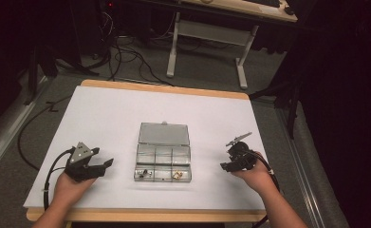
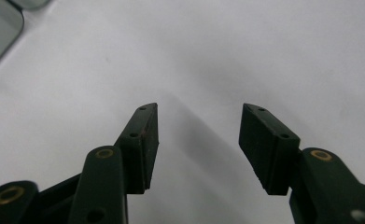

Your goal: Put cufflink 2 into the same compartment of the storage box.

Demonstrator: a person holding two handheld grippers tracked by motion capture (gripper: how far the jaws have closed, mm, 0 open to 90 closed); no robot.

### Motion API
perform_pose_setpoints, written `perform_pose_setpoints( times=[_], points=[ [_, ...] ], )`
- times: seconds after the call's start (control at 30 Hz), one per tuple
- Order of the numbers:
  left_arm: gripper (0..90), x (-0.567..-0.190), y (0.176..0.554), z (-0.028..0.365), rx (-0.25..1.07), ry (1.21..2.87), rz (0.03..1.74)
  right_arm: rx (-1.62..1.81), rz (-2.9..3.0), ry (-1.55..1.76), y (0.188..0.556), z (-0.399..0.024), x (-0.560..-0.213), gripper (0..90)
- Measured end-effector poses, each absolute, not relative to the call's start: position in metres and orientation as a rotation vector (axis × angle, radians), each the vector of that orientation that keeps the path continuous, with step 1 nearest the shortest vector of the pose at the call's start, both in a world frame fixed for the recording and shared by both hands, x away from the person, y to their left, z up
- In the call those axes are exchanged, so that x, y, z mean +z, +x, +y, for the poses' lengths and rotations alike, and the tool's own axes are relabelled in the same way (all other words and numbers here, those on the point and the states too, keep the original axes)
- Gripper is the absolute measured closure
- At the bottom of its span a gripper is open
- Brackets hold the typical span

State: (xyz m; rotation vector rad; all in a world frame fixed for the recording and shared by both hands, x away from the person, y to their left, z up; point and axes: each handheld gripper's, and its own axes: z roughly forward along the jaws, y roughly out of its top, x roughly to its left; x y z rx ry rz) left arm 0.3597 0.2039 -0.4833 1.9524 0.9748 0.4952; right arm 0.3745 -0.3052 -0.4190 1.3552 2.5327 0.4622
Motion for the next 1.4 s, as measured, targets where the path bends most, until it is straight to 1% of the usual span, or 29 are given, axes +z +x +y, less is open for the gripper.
perform_pose_setpoints(
  times=[0.3, 0.33, 0.5, 0.57, 0.63, 0.67, 0.8, 0.83, 0.93, 1.13, 1.4],
  points=[
    [30.0, -0.483, 0.360, 0.204, 0.494, 1.950, 0.977, 0.732, 2.352, 1.360, 0.362, -0.315, -0.427, 42.7],
    [30.0, -0.483, 0.360, 0.204, 0.496, 1.950, 0.978, 0.817, 2.282, 1.370, 0.356, -0.319, -0.431, 41.3],
    [30.0, -0.483, 0.359, 0.203, 0.502, 1.947, 0.979, 0.939, 2.158, 1.378, 0.344, -0.326, -0.441, 38.9],
    [30.1, -0.483, 0.359, 0.204, 0.504, 1.950, 0.982, 0.985, 2.112, 1.372, 0.338, -0.330, -0.445, 39.2],
    [30.0, -0.483, 0.358, 0.204, 0.506, 1.948, 0.986, 0.995, 2.100, 1.380, 0.335, -0.331, -0.446, 39.2],
    [30.0, -0.483, 0.358, 0.204, 0.507, 1.946, 0.987, 1.005, 2.073, 1.377, 0.328, -0.337, -0.450, 38.1],
    [30.1, -0.484, 0.358, 0.204, 0.514, 1.939, 1.004, 1.029, 1.994, 1.359, 0.317, -0.349, -0.455, 31.2],
    [30.1, -0.484, 0.358, 0.204, 0.514, 1.939, 1.004, 1.029, 1.994, 1.359, 0.317, -0.349, -0.455, 31.2],
    [30.1, -0.484, 0.359, 0.204, 0.508, 1.936, 1.017, 1.081, 1.943, 1.409, 0.311, -0.357, -0.459, 26.3],
    [29.7, -0.484, 0.361, 0.202, 0.509, 1.953, 1.032, 1.063, 1.951, 1.384, 0.315, -0.353, -0.462, 24.5],
    [29.2, -0.484, 0.360, 0.203, 0.501, 1.950, 1.019, 1.034, 1.949, 1.365, 0.316, -0.353, -0.462, 24.7]
  ],
)
